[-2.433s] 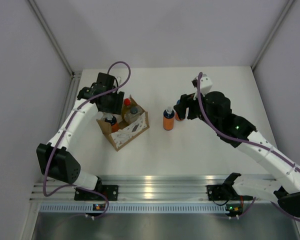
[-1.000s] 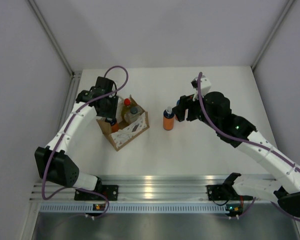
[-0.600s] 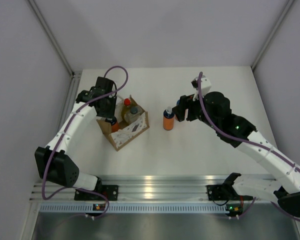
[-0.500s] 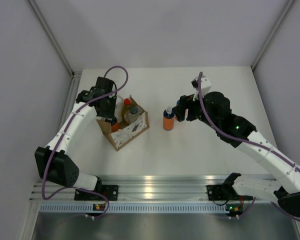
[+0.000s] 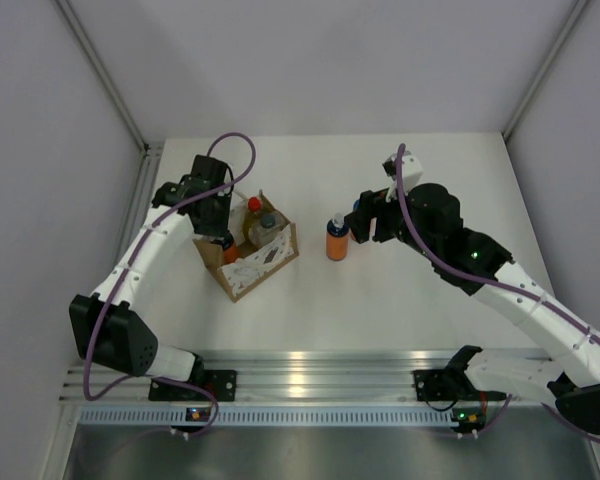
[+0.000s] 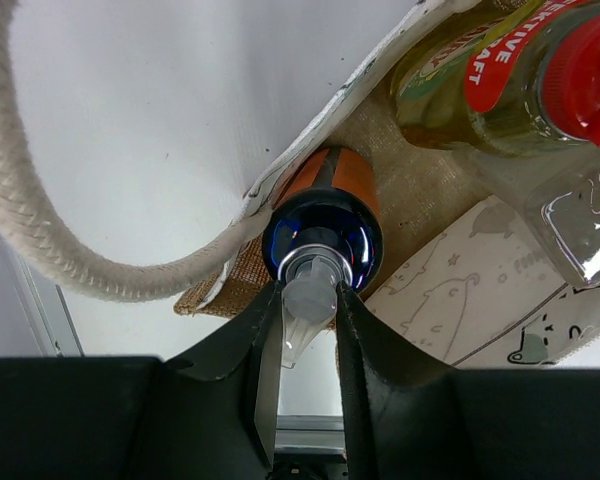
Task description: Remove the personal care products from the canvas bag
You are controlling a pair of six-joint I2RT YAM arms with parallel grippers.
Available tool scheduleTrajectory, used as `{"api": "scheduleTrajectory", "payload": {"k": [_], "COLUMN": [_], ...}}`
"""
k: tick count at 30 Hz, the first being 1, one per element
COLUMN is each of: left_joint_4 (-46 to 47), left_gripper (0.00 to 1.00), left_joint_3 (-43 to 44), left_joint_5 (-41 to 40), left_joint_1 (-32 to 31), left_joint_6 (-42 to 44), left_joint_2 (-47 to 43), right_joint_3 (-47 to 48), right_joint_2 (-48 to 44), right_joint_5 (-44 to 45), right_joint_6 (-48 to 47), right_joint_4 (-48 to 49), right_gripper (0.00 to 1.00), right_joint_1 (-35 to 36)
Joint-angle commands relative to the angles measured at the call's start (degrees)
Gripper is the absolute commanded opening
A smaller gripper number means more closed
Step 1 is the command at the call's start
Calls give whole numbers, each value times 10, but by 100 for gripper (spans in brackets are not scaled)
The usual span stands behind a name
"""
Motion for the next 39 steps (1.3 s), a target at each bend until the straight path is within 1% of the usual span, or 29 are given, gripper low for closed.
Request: {"api": "scheduleTrajectory", "payload": {"k": [1,2,4,5,7,11,12,14,15,16,19,27,35,39], "left_joint_4": [-9,-9,-8,-8,-9,-6,-6,-6,-6,-7,-6,-9,-20,-45], "left_gripper": [20,22,33,35,36,21,15,10,3,0,0,0,0,0], "left_joint_3": [-20,-21,-26,-27,-30,-33,-32,-27,-26,-22,-13,52,82,110], "left_joint_5": [1,1,0,0,1,0,-3,-11,-18,-22,-30,-37,-3,2], "left_joint_1": [1,1,1,1,1,1,1,1,1,1,2,1,1,1], "left_joint_6": [-5,-6,-7,-8,-9,-12,-14,-15,-17,-18,-24,-35,-36,-37], "left_joint_2": [-3,-2,-3,-3,-5,-8,-9,-10,-11,-11,-11,-11,-18,-16], "right_joint_3": [8,8,8,7,7,7,7,7,7,7,7,6,8,12], "right_joint_2": [-9,-10,-10,-11,-14,-15,-17,-17,-17,-18,-18,-20,-16,-10], "right_joint_5": [8,8,8,7,7,5,5,5,5,4,4,11,19,20], "right_joint_6": [5,5,5,6,7,6,5,5,6,6,7,3,-3,-4], "right_joint_4": [1,1,1,1,1,2,1,1,1,1,1,1,1,1], "right_gripper": [67,68,68,67,68,68,68,68,68,68,68,68,68,68], "right_joint_1": [0,0,0,0,0,1,0,1,0,0,1,0,0,-1]}}
